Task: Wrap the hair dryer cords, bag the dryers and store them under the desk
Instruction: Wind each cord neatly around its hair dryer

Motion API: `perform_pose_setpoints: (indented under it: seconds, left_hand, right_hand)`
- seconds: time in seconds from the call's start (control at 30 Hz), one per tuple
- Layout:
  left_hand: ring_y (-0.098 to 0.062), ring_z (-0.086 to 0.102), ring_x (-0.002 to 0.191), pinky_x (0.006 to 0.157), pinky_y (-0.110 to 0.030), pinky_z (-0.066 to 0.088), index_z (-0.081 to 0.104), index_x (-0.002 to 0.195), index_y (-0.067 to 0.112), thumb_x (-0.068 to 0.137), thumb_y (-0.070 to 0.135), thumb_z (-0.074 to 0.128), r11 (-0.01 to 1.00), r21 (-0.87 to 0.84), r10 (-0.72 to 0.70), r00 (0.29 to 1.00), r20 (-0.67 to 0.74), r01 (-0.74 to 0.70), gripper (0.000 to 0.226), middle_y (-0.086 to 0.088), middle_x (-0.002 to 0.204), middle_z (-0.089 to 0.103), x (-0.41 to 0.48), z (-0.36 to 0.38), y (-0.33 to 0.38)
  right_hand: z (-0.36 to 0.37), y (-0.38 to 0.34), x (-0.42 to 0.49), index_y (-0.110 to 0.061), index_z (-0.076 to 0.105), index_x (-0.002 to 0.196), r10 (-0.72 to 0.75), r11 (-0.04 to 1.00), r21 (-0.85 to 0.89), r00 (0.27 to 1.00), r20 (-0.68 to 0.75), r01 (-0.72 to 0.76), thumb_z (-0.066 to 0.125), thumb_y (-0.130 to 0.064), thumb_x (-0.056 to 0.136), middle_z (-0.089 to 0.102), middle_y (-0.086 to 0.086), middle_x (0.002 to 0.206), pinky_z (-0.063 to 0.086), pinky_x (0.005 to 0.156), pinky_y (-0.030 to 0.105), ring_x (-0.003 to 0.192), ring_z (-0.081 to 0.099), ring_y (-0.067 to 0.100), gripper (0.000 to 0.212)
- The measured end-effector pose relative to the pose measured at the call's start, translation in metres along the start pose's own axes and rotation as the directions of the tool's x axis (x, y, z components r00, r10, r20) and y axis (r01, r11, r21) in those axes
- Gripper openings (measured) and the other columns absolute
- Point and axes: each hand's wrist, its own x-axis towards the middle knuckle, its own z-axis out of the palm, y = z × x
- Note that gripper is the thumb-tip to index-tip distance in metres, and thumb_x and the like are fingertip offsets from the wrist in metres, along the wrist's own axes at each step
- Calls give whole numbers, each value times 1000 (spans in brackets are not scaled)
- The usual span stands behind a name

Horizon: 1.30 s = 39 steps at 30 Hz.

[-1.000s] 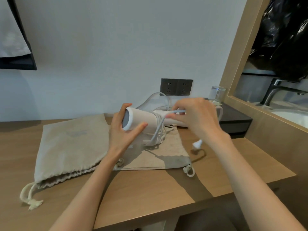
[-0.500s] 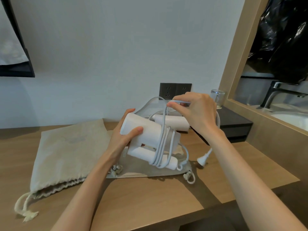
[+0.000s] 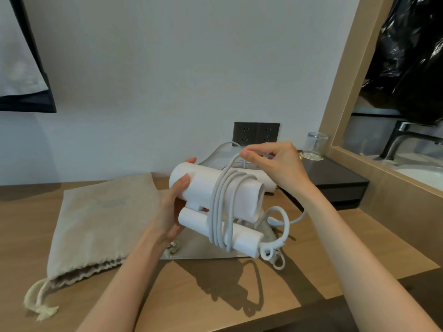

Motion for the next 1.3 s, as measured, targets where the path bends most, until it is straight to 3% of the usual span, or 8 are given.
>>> perform_pose_setpoints:
  seconds: [0.23, 0.37, 0.5, 0.6, 0.77, 1.0, 1.17, 1.3]
  left_hand:
    - [-25, 69, 92, 69, -40, 58, 58, 121, 19, 46, 51, 87, 987, -162, -26, 986, -163, -1, 86, -8, 106, 70, 3, -3, -2]
    - [-26, 63, 108, 78, -40, 58, 57, 126, 12, 78, 44, 61, 921, -389, -113, 960, -258, 4, 58, -11, 121, 64, 11, -10, -6]
    - [-19, 71, 78, 59, -28, 59, 63, 110, 14, 86, 44, 61, 837, -545, -187, 909, -371, -50, 39, -6, 94, 72, 15, -19, -8]
    - [-19, 69, 82, 58, -28, 59, 61, 112, 14, 85, 43, 64, 816, -568, -204, 862, -464, -112, 40, -5, 96, 71, 16, -25, -5]
    - [-20, 65, 85, 62, -29, 59, 57, 104, 14, 86, 37, 65, 869, -461, -169, 770, -615, -177, 30, -6, 98, 65, 17, -28, -2]
    - [-18, 61, 98, 56, -30, 58, 36, 130, 22, 86, 22, 67, 959, -126, 95, 704, -704, -255, 54, -3, 124, 54, 22, -23, -13]
    - [-12, 59, 96, 61, -29, 54, 30, 139, 27, 84, 26, 70, 987, 6, 121, 720, -683, -159, 68, 2, 119, 54, 19, -27, -17]
    - [-4, 57, 86, 67, -26, 51, 27, 141, 33, 83, 29, 71, 973, 231, 177, 724, -667, -24, 73, 10, 111, 52, 18, -29, -25]
  right_hand:
    - [16, 21, -8, -31, 69, 111, 11, 999, 40, 990, 144, -17, 56, -50, 88, 71, 10, 97, 51, 88, 53, 94, 64, 34, 33]
    - [28, 34, -15, -44, 63, 102, 75, 996, -59, 976, 205, -64, 44, -23, 99, 68, 10, 85, 49, 83, 42, 82, 63, 22, 28]
    - [39, 43, -21, -31, 54, 127, 134, 982, -169, 943, 305, -85, 40, -21, 102, 50, -1, 66, 38, 67, 21, 67, 47, 10, 31]
    - [47, 47, -26, -28, 54, 130, 157, 955, -294, 918, 365, -47, 39, -18, 102, 53, 2, 70, 38, 64, 29, 67, 47, 16, 34]
    - [48, 32, -31, -34, 64, 116, 65, 789, -597, 946, 317, 146, 41, -35, 100, 66, -6, 80, 48, 62, 34, 72, 58, 14, 28]
    - [49, 9, -39, -25, 64, 96, -36, 542, -754, 906, 422, 372, 38, -40, 100, 62, -5, 81, 47, 62, 32, 74, 58, 16, 30]
    - [47, 17, -48, -21, 62, 92, -15, 556, -743, 898, 440, 373, 41, -41, 99, 53, -6, 71, 24, 48, 26, 64, 48, 13, 30]
    - [45, 23, -54, -24, 66, 94, 39, 674, -671, 892, 450, 309, 45, -41, 97, 52, -10, 69, 31, 50, 23, 61, 44, 7, 28]
